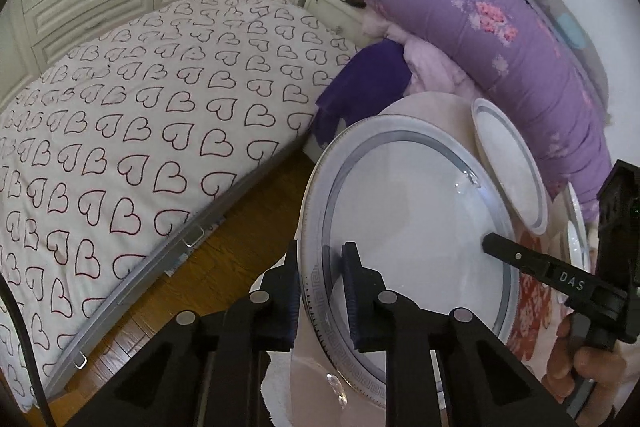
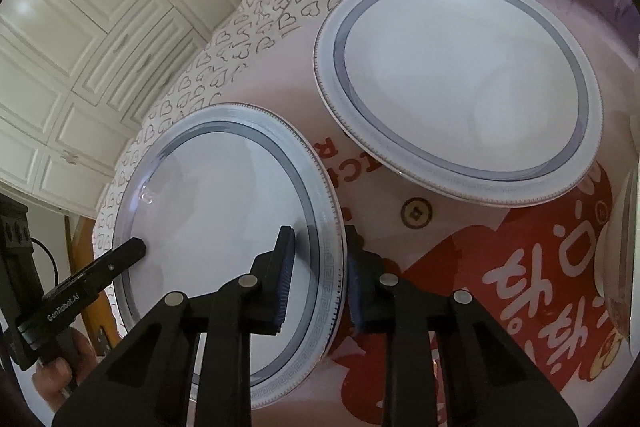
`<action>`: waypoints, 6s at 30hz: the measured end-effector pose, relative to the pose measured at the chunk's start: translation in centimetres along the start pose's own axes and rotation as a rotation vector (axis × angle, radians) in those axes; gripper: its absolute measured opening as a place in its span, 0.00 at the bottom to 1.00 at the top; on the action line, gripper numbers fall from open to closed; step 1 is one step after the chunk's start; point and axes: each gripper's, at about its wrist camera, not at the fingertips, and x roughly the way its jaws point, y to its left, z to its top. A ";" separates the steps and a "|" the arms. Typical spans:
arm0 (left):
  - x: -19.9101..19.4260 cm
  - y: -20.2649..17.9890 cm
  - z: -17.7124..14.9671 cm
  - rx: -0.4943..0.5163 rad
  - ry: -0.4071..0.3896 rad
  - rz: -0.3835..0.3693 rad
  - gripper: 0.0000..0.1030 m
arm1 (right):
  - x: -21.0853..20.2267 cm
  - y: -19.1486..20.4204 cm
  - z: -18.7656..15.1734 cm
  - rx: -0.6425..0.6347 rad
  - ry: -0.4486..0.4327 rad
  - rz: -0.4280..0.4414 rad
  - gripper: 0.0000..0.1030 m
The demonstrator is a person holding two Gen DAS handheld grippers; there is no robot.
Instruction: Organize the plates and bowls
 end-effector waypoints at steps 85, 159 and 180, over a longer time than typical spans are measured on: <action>-13.5 -10.5 -21.2 0.227 -0.053 0.040 0.18 | -13.2 -4.2 -20.6 -0.040 -0.125 -0.060 0.23; -21.8 -15.5 -8.3 0.250 -0.351 -0.067 0.99 | -24.4 -5.2 -3.6 -0.073 -0.451 -0.015 1.00; 1.3 -16.7 9.7 0.095 0.046 -0.042 0.97 | -8.9 -14.9 13.6 0.024 -0.078 -0.044 0.99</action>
